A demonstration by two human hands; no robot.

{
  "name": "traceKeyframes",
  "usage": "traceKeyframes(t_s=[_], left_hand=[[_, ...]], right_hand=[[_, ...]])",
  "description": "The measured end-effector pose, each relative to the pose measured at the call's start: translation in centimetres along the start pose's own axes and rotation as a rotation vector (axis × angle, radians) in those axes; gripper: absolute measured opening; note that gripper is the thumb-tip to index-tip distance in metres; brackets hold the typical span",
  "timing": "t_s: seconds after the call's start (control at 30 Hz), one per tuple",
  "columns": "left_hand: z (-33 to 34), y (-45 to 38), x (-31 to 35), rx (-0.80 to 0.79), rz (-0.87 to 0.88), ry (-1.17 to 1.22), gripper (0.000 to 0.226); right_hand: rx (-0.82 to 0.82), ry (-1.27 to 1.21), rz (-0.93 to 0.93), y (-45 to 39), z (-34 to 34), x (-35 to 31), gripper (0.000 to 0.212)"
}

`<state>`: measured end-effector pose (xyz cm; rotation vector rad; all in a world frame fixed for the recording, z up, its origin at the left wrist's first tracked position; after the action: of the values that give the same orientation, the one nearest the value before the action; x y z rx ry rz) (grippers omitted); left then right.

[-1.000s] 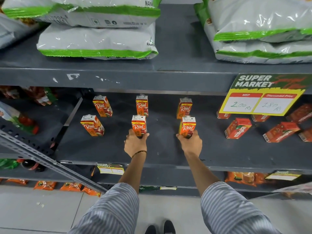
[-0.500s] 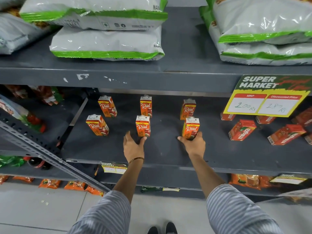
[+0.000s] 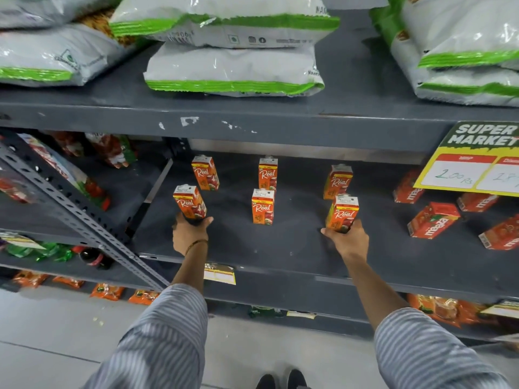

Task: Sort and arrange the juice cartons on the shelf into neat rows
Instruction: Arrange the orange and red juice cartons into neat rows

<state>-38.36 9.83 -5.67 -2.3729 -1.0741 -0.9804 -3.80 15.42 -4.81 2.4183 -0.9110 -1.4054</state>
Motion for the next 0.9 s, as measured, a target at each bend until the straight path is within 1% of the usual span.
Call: traceKeyframes(t_s=[0.1,0.27,0.43,0.73,0.8,0.9], left_hand=[[-0.04,-0.23,0.15,0.014,-0.018,-0.031,0.058],[-0.24,-0.29,0.22,0.044,-0.007,-0.05,0.048],[-0.14,-0.3,0.25,0.046,0.001,-0.061,0.045],[-0.13,-0.28,0.24,0.042,-0.002,-0.06,0.046],[-0.16,-0.17,0.23,0.039,-0.003,-0.042,0.051],[0.37,0.56,-0.11,0.024,-0.004,0.012,0.068]], right_hand=[[-0.004,0.001,0.003,-0.06,-0.04,0.03,0.063],[-0.005,-0.002,-0.001,0.08,-0.06,-0.09,0.062],[-0.012,-0.008,-0.004,-0.11,0.03,0.08,0.063],[-0.005,0.003,-0.008,-0.54,0.0,0.32,0.063],[-0.009,0.008,-0.011,-0.57,-0.09,0.3,0.063],[-0.019,0.009,-0.018,-0.5,-0.23,0.28,0.062]])
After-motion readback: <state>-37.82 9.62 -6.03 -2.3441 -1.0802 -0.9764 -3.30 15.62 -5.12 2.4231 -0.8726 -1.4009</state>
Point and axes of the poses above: each hand's wrist, its own y-axis away from the middle knuckle, its own z-axis out of the palm, x = y × z, the point moved 3 cm from there along -y, towards the middle knuckle, and after that the axes turned 15 degrees about z, right-handed, at the moved point
